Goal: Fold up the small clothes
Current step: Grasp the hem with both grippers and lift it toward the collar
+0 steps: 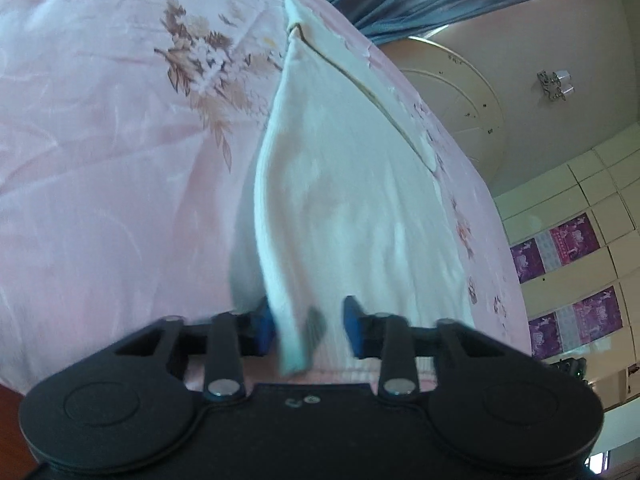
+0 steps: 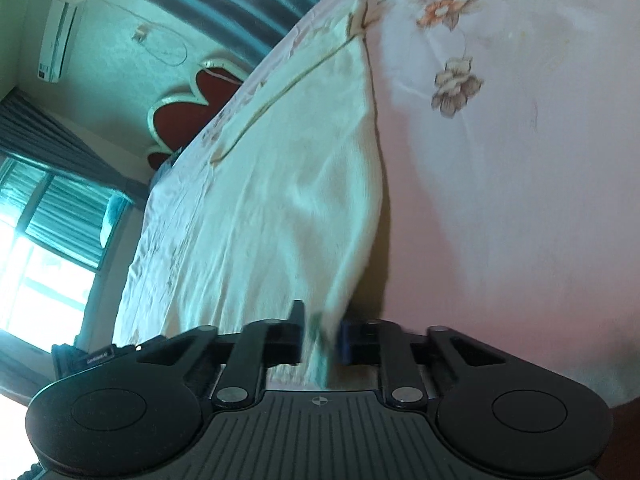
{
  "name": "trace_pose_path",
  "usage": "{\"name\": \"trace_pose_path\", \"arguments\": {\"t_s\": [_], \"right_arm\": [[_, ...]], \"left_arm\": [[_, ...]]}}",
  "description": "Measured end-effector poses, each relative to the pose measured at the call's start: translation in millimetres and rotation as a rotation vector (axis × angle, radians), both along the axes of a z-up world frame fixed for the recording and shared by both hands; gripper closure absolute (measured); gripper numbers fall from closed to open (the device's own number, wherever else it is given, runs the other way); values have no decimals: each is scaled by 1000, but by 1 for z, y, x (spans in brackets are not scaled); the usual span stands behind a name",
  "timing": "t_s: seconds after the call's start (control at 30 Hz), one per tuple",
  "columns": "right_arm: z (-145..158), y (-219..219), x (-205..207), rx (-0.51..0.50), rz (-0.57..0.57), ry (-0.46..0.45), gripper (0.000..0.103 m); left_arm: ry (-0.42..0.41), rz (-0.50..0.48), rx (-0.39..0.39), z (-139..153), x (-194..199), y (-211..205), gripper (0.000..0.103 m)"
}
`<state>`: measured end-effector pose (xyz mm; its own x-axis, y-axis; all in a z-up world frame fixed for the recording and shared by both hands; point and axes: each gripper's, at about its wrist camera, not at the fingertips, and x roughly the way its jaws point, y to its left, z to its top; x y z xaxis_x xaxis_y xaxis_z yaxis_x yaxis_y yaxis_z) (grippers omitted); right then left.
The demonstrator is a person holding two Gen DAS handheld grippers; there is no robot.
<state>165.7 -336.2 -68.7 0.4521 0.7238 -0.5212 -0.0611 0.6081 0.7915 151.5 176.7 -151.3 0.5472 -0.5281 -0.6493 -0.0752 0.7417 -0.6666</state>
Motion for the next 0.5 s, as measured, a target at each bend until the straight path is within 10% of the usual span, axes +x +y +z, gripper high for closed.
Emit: {"name": "trace_pose_path", "arguments": {"t_s": [0.03,0.17,0.33,0.5], "right_arm": [[1,-1,-2,-3,-5,-13,99],[21,-17,-11,57,-75,-127,100],[9,-6,9,-99,-20,-44,100],[45,-16,21,-56,-92,-142,100]], "left_arm": [[1,-11,36,0,0,-4,98],[-123,33,35,17,-6,0,98],[-44,52,129,4,8,-5,99],[-134,99,104,27,5,-6,99]]}}
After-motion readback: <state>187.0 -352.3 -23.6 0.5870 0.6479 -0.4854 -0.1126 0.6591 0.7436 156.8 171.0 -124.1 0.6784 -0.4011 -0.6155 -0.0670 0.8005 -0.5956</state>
